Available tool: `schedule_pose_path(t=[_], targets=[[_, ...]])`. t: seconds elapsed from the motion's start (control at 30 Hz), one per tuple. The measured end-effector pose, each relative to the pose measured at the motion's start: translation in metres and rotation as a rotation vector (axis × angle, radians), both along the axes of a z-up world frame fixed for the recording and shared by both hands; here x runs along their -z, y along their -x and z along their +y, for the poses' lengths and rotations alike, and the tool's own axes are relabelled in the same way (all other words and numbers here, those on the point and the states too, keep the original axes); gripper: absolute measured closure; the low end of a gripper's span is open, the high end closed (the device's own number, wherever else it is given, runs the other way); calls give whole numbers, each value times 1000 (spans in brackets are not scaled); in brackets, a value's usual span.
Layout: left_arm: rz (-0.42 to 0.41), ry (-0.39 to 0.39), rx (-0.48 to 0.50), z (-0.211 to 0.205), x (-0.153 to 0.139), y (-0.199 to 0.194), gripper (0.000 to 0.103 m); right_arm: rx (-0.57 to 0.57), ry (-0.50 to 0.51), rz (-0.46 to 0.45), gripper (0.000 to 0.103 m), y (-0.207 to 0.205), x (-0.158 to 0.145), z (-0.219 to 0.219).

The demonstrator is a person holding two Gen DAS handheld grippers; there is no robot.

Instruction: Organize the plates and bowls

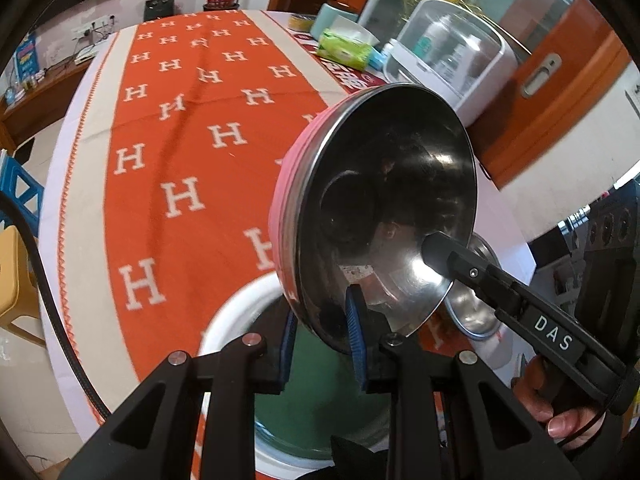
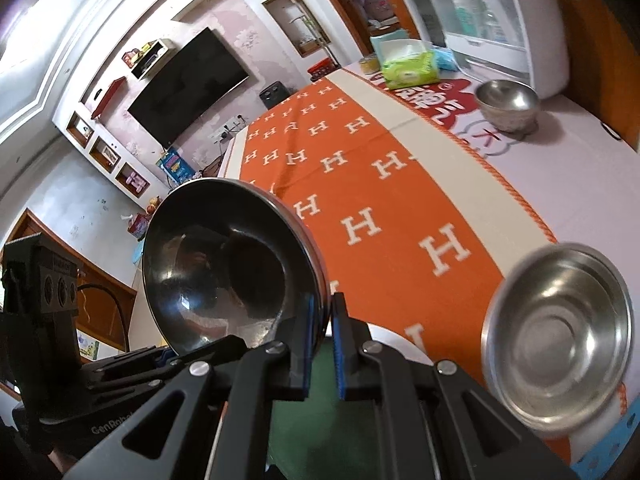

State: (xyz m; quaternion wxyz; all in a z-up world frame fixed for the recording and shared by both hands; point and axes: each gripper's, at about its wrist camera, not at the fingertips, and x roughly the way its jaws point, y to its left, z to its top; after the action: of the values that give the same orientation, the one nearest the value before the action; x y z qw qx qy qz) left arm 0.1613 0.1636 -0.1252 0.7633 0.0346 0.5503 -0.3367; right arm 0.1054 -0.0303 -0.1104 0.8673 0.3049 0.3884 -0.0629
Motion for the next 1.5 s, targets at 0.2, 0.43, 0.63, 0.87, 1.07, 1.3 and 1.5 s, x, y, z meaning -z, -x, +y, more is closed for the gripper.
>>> schedule_pose_path(t=[0.2,0.43,0.63,0.87,1.07,1.3,1.5], targets=[[24,-10,51,-22,1,27,80,34,-4,25,95,28,-1,-16],[54,-23,91,-50,7,42,80,72,-16,61,95,52,2,-38],[95,-37,118,-77,17,53,80,96,-24,98,95,67,9,-57],[121,-61,169,-115,25,64,79,129,-38,150,95,82,18,-85],[144,-90,228,-144,32,73,79,151,-36,203,95,90,25,-106],[177,-132,289,-173,43,82,79,181,-64,259,95,104,35,-128],[207,-160,307,-189,50,86,78,187,-74,299,95,111,41,-141]])
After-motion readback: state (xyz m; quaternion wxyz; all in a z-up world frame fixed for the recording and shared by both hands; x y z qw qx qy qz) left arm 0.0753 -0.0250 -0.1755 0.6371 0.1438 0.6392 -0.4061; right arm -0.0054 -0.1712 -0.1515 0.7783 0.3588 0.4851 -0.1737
